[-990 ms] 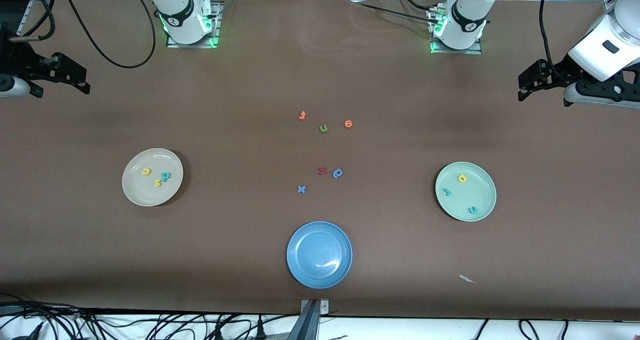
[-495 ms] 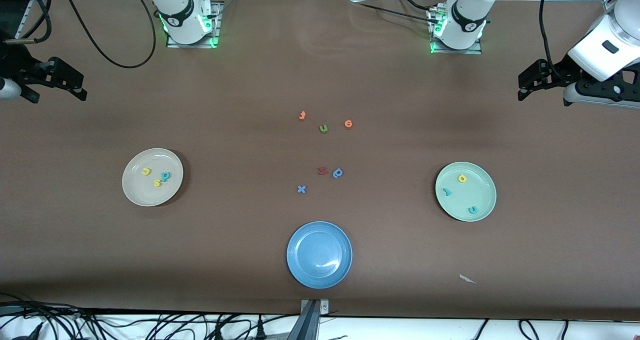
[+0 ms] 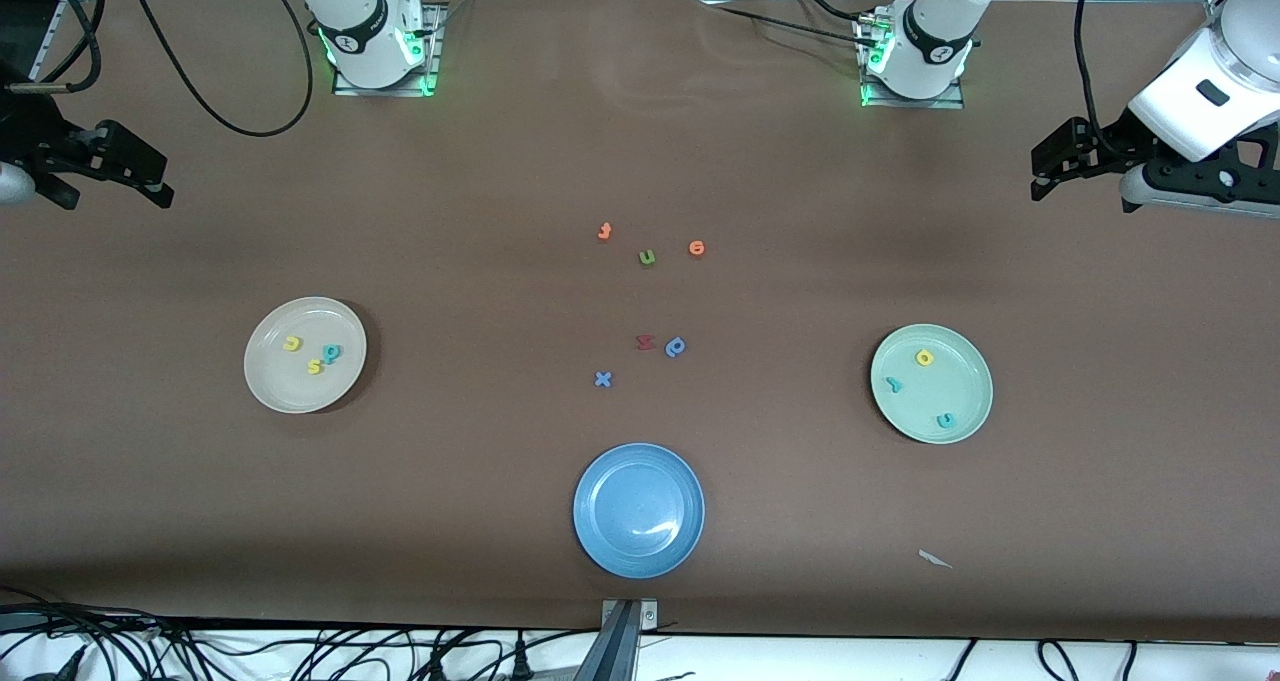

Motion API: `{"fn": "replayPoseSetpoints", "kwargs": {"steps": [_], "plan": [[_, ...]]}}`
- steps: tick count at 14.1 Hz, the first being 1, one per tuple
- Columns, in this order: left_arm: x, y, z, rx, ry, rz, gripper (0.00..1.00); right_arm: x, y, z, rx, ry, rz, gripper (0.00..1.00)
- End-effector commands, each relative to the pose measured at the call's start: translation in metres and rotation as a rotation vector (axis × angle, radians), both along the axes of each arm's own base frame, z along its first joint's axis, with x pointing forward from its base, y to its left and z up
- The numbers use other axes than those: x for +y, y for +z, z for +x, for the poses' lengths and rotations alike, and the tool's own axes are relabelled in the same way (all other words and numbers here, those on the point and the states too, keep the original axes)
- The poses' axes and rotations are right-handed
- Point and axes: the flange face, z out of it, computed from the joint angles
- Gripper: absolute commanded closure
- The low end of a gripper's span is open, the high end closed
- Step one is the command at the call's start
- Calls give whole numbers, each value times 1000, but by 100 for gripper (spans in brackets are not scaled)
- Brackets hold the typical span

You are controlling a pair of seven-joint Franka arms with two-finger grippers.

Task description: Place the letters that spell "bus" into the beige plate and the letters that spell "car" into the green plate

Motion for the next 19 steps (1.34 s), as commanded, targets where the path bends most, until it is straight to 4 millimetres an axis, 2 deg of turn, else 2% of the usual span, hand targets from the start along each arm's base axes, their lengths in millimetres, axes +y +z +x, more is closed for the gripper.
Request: {"fn": "replayPoseSetpoints", "kwargs": {"steps": [1,6,19], "plan": [[0,6,2,2,-19,17,0,-7,1,-2,0,-15,9,0],[0,7,2,1,-17,16,0,-10,-12,5,26,-17,5,0],[-1,7,2,1,-20,16,0,-11,-12,4,31,-17,1,0]]}}
